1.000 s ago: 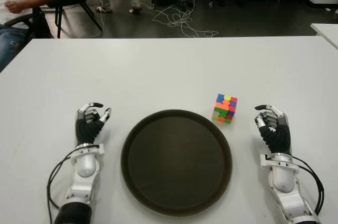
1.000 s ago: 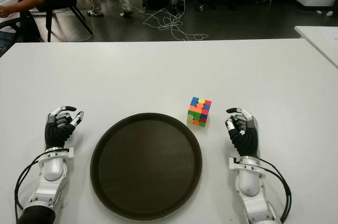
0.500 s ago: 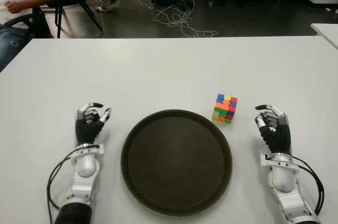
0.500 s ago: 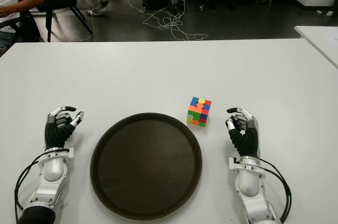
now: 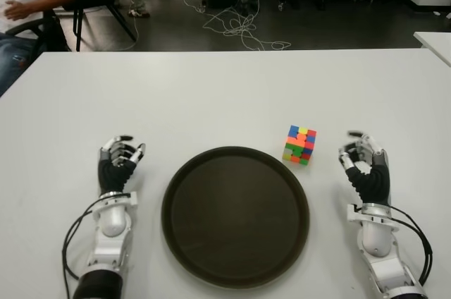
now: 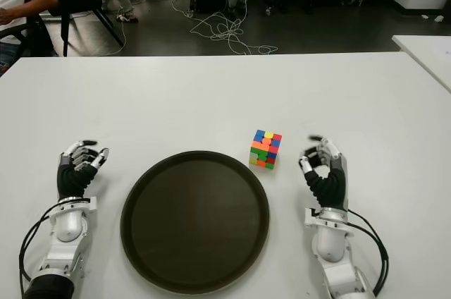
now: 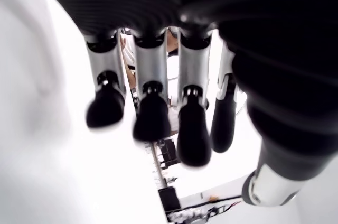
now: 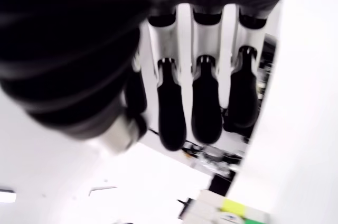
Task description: Pick up the Rubik's Cube and put it in the plate
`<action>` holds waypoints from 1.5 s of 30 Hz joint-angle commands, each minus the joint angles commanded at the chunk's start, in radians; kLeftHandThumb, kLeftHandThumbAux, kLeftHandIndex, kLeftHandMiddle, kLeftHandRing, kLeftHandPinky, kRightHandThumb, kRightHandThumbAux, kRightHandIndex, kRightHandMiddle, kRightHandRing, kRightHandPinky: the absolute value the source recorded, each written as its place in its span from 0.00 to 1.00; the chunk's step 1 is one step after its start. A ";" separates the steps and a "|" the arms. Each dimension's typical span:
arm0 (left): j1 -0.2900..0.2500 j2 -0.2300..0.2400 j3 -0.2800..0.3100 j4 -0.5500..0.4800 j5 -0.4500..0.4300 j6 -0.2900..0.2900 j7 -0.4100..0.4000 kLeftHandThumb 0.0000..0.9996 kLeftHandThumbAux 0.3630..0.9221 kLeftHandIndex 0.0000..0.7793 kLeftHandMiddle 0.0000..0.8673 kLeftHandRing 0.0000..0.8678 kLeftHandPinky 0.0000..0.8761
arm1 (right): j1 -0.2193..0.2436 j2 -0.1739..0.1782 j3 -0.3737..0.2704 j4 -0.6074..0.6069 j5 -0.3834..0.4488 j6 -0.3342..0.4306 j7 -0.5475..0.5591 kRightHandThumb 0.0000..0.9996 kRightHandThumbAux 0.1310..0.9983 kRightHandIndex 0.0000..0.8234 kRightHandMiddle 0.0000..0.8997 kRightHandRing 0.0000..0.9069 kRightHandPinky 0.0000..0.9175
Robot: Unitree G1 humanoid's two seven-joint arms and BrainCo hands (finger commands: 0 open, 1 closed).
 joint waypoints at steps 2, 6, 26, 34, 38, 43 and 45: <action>-0.011 0.014 -0.006 0.038 0.011 -0.056 -0.007 0.08 0.74 0.07 0.06 0.05 0.03 | 0.000 -0.008 0.005 0.000 0.006 -0.016 0.026 0.02 0.73 0.08 0.09 0.08 0.07; -0.031 0.033 -0.010 0.105 0.031 -0.126 -0.002 0.02 0.70 0.01 0.01 0.01 0.01 | -0.047 -0.018 -0.007 0.108 0.024 -0.070 0.058 0.00 0.74 0.02 0.02 0.02 0.01; -0.060 0.068 -0.052 0.182 0.153 -0.222 0.122 0.00 0.70 0.00 0.00 0.00 0.00 | -0.095 -0.045 -0.023 0.233 -0.050 -0.170 0.033 0.00 0.47 0.00 0.00 0.00 0.00; -0.067 0.077 -0.065 0.198 0.148 -0.253 0.105 0.00 0.68 0.00 0.00 0.00 0.00 | -0.092 -0.055 -0.021 0.229 -0.066 -0.179 0.041 0.07 0.45 0.00 0.00 0.00 0.00; -0.069 0.079 -0.071 0.202 0.145 -0.264 0.100 0.00 0.69 0.00 0.00 0.00 0.00 | -0.084 -0.055 -0.021 0.215 -0.066 -0.166 0.049 0.07 0.42 0.00 0.00 0.00 0.00; -0.068 0.080 -0.074 0.200 0.138 -0.264 0.088 0.00 0.73 0.00 0.00 0.00 0.00 | -0.076 -0.057 -0.023 0.202 -0.064 -0.149 0.062 0.10 0.40 0.00 0.00 0.00 0.00; -0.067 0.082 -0.076 0.201 0.142 -0.258 0.090 0.00 0.75 0.00 0.00 0.00 0.00 | -0.072 -0.058 -0.024 0.196 -0.063 -0.144 0.067 0.13 0.39 0.00 0.00 0.00 0.00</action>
